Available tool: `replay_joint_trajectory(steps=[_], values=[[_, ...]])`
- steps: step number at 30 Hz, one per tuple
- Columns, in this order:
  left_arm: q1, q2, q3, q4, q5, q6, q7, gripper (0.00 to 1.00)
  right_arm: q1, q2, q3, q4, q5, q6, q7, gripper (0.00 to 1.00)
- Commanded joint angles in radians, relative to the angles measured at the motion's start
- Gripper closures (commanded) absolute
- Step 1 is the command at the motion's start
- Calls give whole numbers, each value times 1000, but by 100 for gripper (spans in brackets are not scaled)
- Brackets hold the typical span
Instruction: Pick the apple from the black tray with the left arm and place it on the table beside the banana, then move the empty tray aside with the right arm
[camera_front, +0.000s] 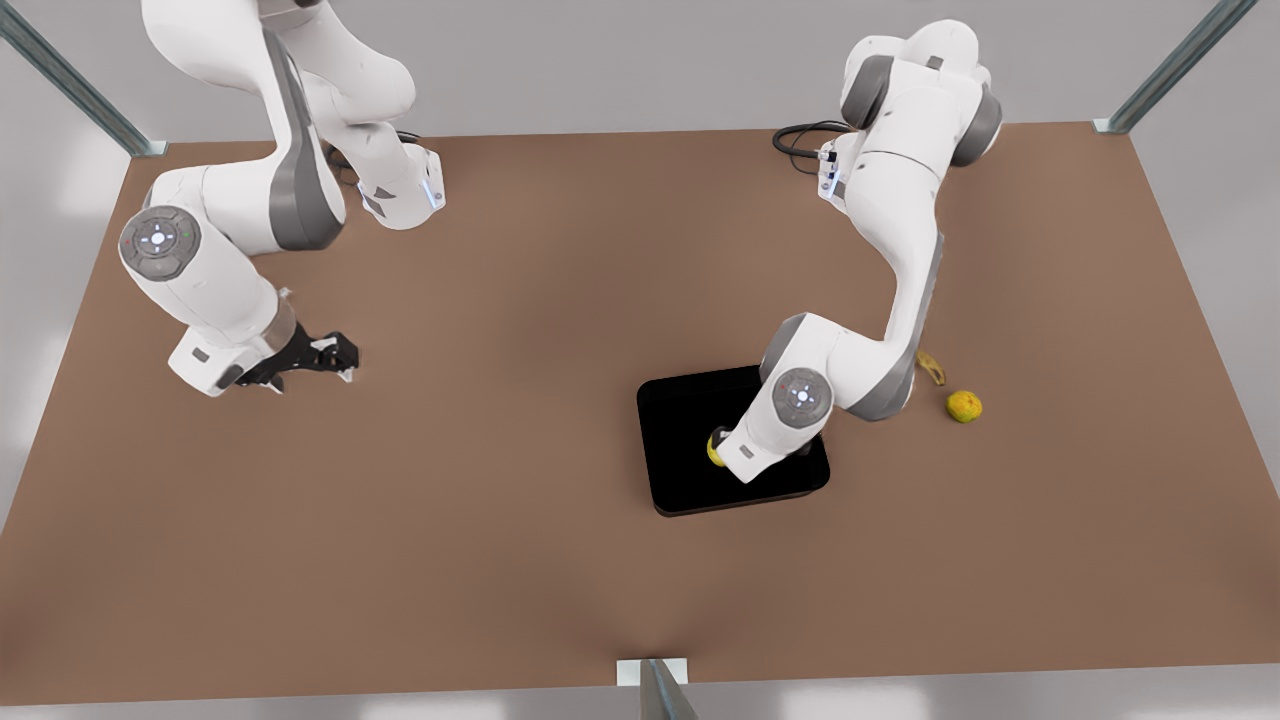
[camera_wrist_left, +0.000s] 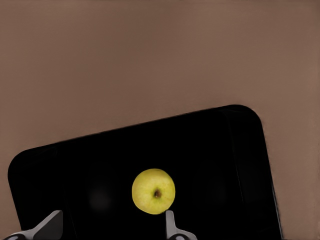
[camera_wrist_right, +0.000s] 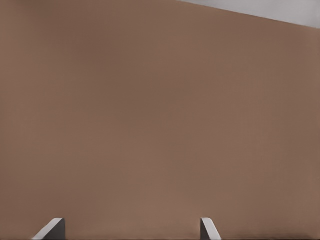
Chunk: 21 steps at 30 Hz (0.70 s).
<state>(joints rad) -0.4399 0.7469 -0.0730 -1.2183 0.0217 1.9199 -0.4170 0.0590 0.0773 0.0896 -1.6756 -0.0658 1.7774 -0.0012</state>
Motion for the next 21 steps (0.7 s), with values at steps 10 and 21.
replay_joint_trajectory(steps=[10,21], values=[[-43,28,-1,-142,72,284,-473,0,4,19,-2,16,-58,-111,44,0],[-71,52,1,-230,121,343,-462,0,1,30,-2,14,-57,-111,43,0]])
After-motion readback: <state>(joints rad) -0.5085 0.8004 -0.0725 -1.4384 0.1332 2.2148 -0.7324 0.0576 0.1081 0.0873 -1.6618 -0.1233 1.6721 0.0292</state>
